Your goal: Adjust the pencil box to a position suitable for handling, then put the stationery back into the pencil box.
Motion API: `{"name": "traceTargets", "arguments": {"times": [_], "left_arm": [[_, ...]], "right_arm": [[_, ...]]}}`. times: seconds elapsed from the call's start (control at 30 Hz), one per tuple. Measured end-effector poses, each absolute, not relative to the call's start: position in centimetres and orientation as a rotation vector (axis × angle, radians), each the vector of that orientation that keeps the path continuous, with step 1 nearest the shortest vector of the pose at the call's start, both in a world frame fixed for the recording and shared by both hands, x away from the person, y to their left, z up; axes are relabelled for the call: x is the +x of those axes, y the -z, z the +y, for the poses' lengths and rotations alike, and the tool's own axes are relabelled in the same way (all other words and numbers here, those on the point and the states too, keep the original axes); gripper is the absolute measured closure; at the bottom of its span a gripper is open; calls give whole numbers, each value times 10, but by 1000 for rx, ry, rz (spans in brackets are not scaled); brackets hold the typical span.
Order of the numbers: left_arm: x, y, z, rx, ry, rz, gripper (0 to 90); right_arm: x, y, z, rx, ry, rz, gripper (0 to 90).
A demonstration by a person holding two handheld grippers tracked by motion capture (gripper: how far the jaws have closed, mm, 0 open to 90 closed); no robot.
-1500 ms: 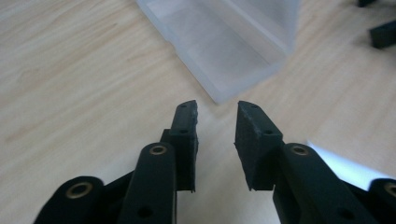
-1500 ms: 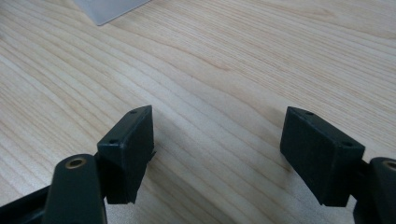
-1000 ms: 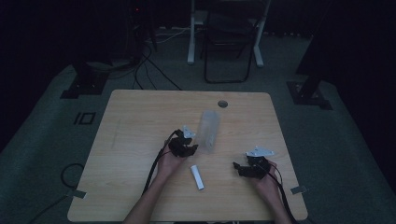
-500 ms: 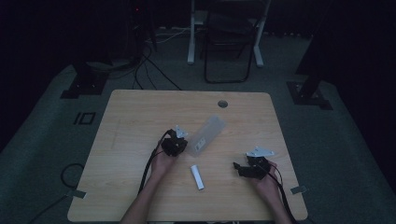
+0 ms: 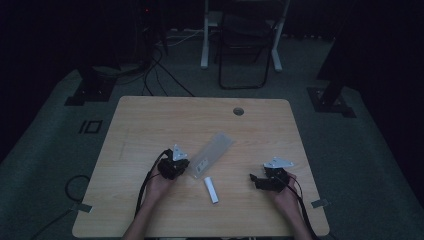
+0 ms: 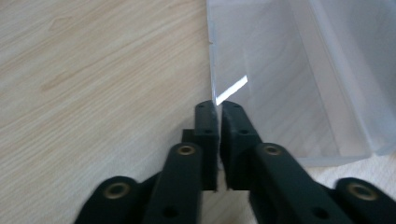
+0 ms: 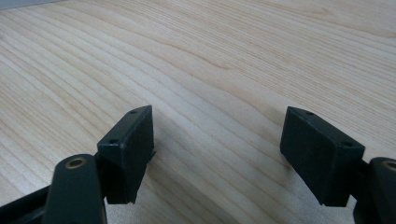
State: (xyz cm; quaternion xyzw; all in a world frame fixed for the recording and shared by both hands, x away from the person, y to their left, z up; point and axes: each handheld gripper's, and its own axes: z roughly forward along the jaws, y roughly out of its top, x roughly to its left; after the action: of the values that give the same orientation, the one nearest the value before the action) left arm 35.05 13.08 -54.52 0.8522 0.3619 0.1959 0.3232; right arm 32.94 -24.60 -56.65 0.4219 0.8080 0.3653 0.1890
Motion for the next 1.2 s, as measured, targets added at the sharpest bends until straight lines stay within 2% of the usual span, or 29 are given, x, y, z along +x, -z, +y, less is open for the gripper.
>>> {"name": "traceTargets", "arguments": {"times": [0.1,0.23,0.57,1.2], "left_arm": [[347,546,132,2224,-523,971,699],[338,542,138,2177,-535,992,618],[311,527,153,2070,-541,1009,574],[286,505,142,2046,-521,917,539]], "right_arm": [[329,566,-246,1186,-1027,2272,258],[329,566,-246,1186,-1027,2272,259],[329,566,-246,1186,-1027,2272,259],[329,566,-246,1186,-1027,2272,258]]}}
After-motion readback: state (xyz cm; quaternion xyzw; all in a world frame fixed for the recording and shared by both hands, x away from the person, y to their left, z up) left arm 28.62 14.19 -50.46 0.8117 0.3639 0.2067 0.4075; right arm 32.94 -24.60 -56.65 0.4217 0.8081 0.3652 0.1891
